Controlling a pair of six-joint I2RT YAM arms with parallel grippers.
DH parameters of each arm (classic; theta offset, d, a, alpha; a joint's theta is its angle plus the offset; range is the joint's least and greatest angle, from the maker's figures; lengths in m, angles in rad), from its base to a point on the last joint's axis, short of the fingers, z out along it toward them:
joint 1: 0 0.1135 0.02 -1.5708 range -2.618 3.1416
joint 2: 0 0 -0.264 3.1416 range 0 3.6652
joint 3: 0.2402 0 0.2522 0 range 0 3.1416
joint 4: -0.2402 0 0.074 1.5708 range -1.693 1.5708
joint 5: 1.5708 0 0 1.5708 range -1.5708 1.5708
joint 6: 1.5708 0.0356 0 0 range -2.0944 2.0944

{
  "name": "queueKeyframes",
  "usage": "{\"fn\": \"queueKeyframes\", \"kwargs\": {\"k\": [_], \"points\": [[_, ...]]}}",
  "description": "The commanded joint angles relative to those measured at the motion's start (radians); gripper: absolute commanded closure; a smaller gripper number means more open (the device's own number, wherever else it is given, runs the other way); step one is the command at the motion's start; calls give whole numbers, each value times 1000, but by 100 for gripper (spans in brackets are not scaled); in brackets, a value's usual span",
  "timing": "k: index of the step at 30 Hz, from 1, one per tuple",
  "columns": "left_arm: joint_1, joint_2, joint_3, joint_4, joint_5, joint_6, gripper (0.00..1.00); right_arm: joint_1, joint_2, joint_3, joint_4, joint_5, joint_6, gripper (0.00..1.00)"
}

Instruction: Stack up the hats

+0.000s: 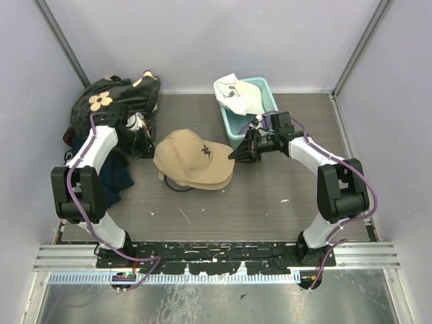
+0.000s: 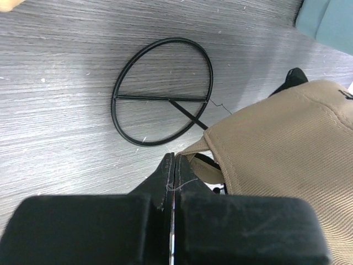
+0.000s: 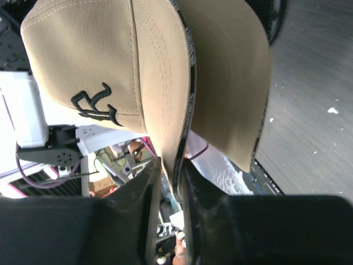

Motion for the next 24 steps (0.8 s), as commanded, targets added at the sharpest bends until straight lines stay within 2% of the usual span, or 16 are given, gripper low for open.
{"fn": "queueKeyframes", "kwargs": {"k": [1,5,13,17,24], "points": [[11,21,58,-107,-80,53,100,-8,-57,2,-46,93,-17,67],[7,15,89,-127,-61,53,100,-8,-122,-23,-44,123,-11,57],[-6,2,90,-135,-48,56,100,-6,-248,-200,177,144,141,57],[-10,5,91,-140,-48,61,100,1,-285,-258,247,187,172,57],[-12,0,85,-140,-49,61,100,12,-333,-361,468,251,306,57]]}}
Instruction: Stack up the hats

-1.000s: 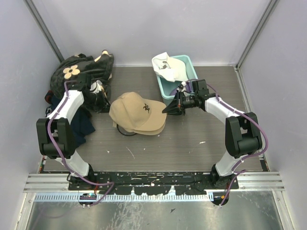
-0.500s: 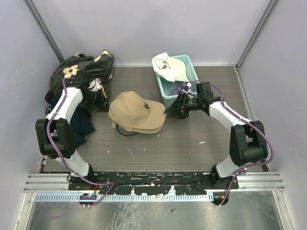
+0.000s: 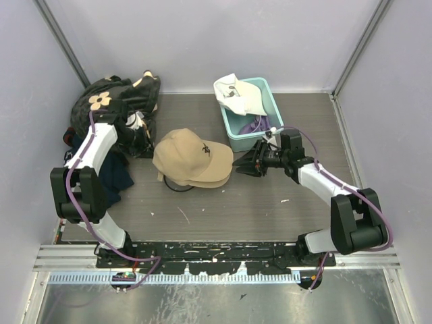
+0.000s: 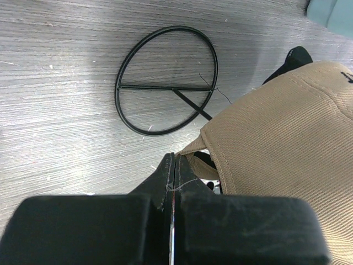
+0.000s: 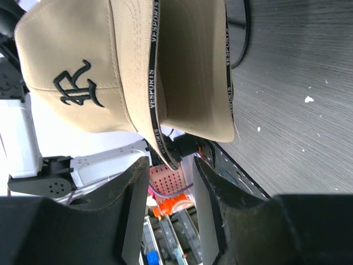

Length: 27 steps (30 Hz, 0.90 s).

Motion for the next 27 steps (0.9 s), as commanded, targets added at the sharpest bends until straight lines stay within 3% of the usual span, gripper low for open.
{"fn": "queueKeyframes", "kwargs": {"k": [1,9,13,15,21,27], "points": [[-3,-3,16,-33,-16,19,100,12,-58,-35,209,53,105,57],[-8,-6,0,-20,-12,9,100,80,-27,-43,284,93,153,58],[-10,-7,-18,-9,-14,4,100,103,-29,-70,297,102,165,93],[-10,-7,-36,0,-18,1,100,100,-56,-90,269,108,147,99],[-10,-6,-99,31,-32,-5,100,72,-103,-147,173,138,36,99],[-10,6,-161,55,-43,-1,100,73,-87,-109,-33,222,-166,99]]}}
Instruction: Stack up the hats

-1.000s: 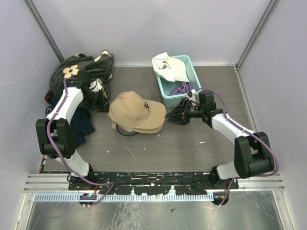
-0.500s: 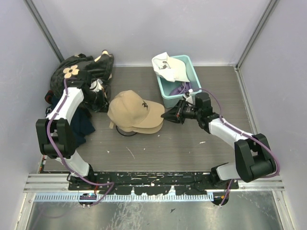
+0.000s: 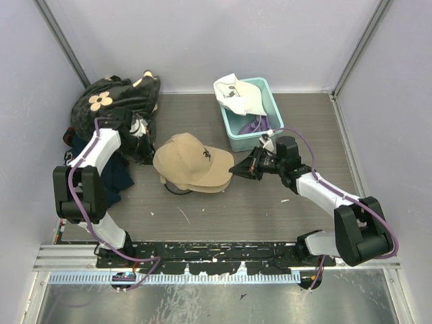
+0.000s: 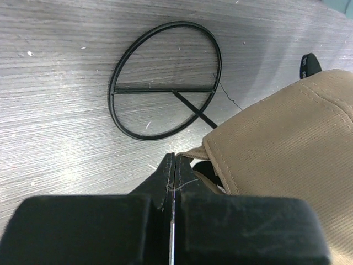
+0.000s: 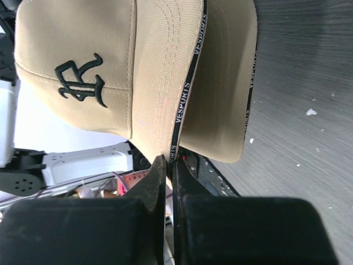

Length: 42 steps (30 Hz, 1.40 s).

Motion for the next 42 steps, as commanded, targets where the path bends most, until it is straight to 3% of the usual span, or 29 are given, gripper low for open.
{"fn": "queueKeyframes", "kwargs": {"k": [1,10,22,27,33,38,42], "points": [[3,9,-73,-2,-65,20,100,-8,8,23,-247,117,-222,99],[3,33,-102,10,-78,24,100,-5,87,56,-380,253,-391,99],[3,46,-82,0,-75,30,100,27,140,91,-420,309,-439,99],[3,29,-57,-18,-55,29,100,29,69,149,-498,328,-452,89],[3,-32,-24,-30,-41,13,83,28,42,251,-588,348,-477,82],[3,-68,3,-42,-36,0,60,31,42,286,-595,343,-469,89],[8,-120,16,-21,-20,-35,53,32,40,287,-599,342,-469,90]]}}
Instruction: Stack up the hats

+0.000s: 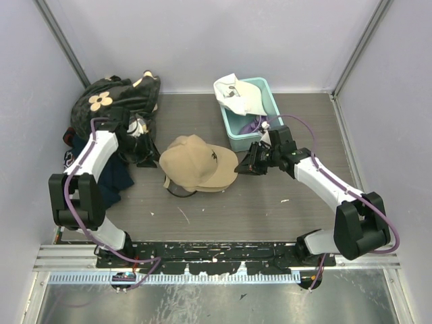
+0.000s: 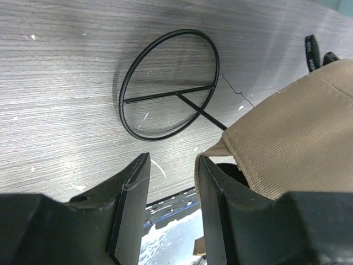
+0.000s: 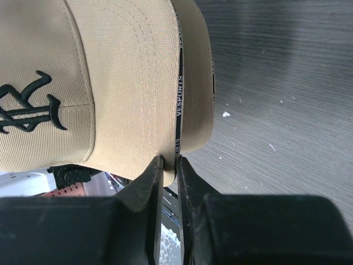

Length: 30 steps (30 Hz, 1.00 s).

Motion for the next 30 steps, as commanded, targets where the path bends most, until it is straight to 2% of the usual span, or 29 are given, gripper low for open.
{"fn": "queueKeyframes", "kwargs": {"k": [1,21,24,28,30], "points": [[13,-79,51,0,-18,-32,51,-5,-14,21,-78,89,-54,90],[46,-132,100,-39,-56,-46,50,50,-24,138,-122,122,-39,85],[50,-133,105,-41,-66,-48,50,49,-22,149,-132,125,-42,76],[70,-141,106,-41,-85,-58,46,49,-30,161,-156,143,-50,58],[83,-139,109,-37,-85,-63,46,50,-32,172,-175,159,-62,55]]}}
